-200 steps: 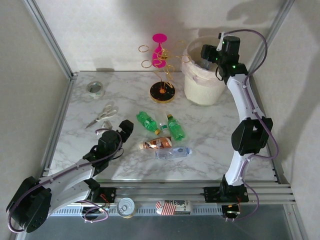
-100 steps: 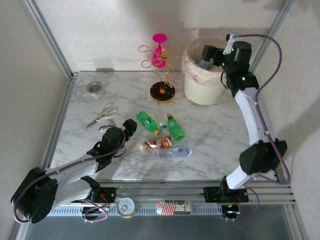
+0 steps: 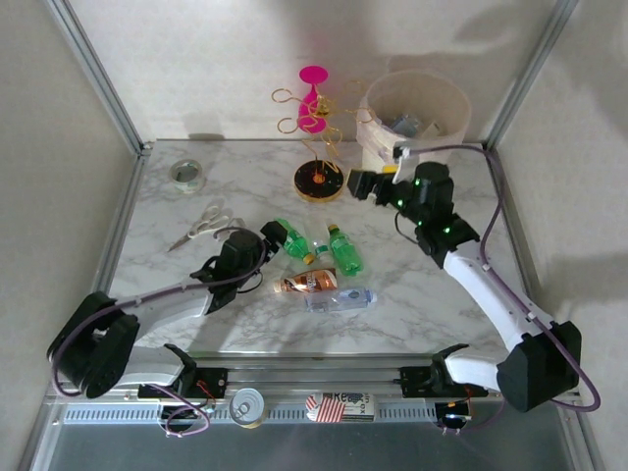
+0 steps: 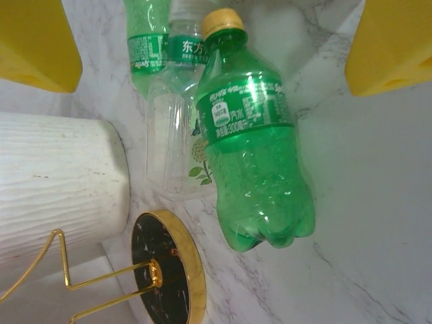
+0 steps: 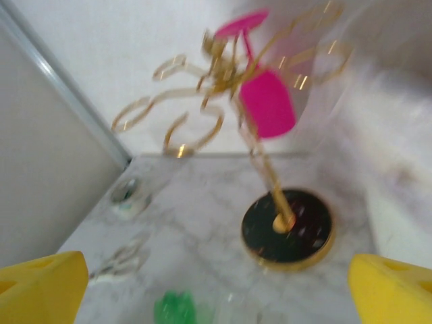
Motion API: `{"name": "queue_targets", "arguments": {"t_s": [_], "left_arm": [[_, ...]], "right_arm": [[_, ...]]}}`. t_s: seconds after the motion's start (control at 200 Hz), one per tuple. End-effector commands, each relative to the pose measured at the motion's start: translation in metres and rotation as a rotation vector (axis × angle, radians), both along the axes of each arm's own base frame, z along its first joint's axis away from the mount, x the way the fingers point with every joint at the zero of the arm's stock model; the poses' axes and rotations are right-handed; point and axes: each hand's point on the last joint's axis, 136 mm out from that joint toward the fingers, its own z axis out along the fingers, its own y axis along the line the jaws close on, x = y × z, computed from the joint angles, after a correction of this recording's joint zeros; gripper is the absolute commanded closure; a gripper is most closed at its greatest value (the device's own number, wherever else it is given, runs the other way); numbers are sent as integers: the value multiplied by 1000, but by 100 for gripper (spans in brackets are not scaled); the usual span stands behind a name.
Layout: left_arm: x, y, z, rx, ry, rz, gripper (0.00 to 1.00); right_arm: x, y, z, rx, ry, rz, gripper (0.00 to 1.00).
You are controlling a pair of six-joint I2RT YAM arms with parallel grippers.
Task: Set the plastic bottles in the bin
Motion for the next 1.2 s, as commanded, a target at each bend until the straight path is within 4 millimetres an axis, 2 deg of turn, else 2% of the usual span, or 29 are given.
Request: {"name": "queue_targets", "arguments": {"t_s": [0.0,0.185,0.416,0.591,0.816,1.001,1.192], "left_arm": [[11,-14,-7,65,56,-37,0],[29,-25,-24,179,160,-20,0],[39,-22,-48,314,258,37,0],[45,-17,-65,374,291,72,0],[56,-22,-86,416,326,73,1],[55,-23,-100,427,348,58,17],[51,-17,-95,417,326,79,29]], "right_arm": [[-23,9,10,84,-40,53,1],[-45,13,-34,95,51,88,1],[-59,3,-63,73,90,65,1],[-67,-9,-72,49,87,33,1],[-74,-15,-76,46,82,23,1],[-75,-14,-84,47,97,28,1],[-73,-9,-83,59,100,44,1]]}}
